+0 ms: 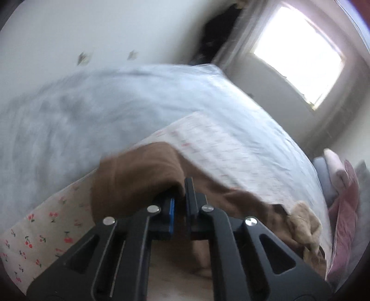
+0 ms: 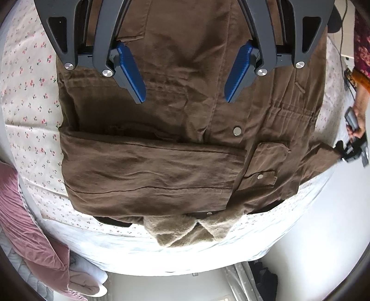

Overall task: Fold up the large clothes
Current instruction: 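Grasp the other sleeve cuff with the left gripper, then fold the sleeve across the jacket front and open the left gripper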

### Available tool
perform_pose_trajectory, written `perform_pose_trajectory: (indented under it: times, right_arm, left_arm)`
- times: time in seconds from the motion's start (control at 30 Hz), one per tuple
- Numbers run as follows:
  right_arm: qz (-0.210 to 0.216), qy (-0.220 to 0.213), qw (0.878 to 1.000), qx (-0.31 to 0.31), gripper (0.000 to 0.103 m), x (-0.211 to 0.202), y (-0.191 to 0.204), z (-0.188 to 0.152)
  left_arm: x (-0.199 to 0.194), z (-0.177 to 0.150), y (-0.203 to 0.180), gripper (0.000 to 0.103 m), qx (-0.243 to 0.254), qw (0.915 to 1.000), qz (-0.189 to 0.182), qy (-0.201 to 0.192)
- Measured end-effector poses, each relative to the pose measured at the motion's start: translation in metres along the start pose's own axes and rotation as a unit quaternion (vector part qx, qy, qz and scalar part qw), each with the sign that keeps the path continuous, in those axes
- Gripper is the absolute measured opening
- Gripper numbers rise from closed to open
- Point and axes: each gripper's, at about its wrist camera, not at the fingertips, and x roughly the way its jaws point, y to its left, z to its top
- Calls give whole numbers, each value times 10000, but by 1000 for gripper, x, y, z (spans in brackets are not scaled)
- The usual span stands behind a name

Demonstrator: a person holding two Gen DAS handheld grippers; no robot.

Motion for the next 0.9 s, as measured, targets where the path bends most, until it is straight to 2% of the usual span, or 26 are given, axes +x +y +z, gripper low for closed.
perform_pose_trajectory:
  times: [0.1, 0.23, 0.43, 0.5, 0.63, 0.73, 0.8, 0.9]
  right_arm:
    - [16, -86, 10000, -15, 71, -6, -4, 1]
    - [138, -294, 9994, 142, 71, -19, -16, 6]
    - [335, -588, 9971, 351, 72, -31, -31, 16]
    - [345, -630, 9967, 372, 72, -32, -36, 19]
    - [296, -667, 9964, 420, 72, -28, -44, 22]
    - [395, -641, 9957, 542, 72, -21, -53, 23]
    - [429, -613, 9954, 602, 72, -15, -57, 22]
    - [409, -529, 9958, 620, 72, -6, -59, 25]
  left_arm:
    - [-21, 3, -44, 8, 380, 9988, -283, -130]
    - [-46, -4, -117, 8, 984, 9927, -664, -217]
    - [-63, -41, -222, 8, 1758, 9764, -1252, -8]
    - [-64, -63, -257, 8, 2049, 9678, -1456, 154]
    - [-53, -108, -302, 8, 2581, 9501, -1667, 532]
    - [-43, -155, -328, 8, 3076, 9321, -1728, 822]
    - [-32, -190, -338, 8, 3260, 9192, -1844, 1214]
    - [-12, -230, -339, 9, 3282, 9082, -1858, 1816]
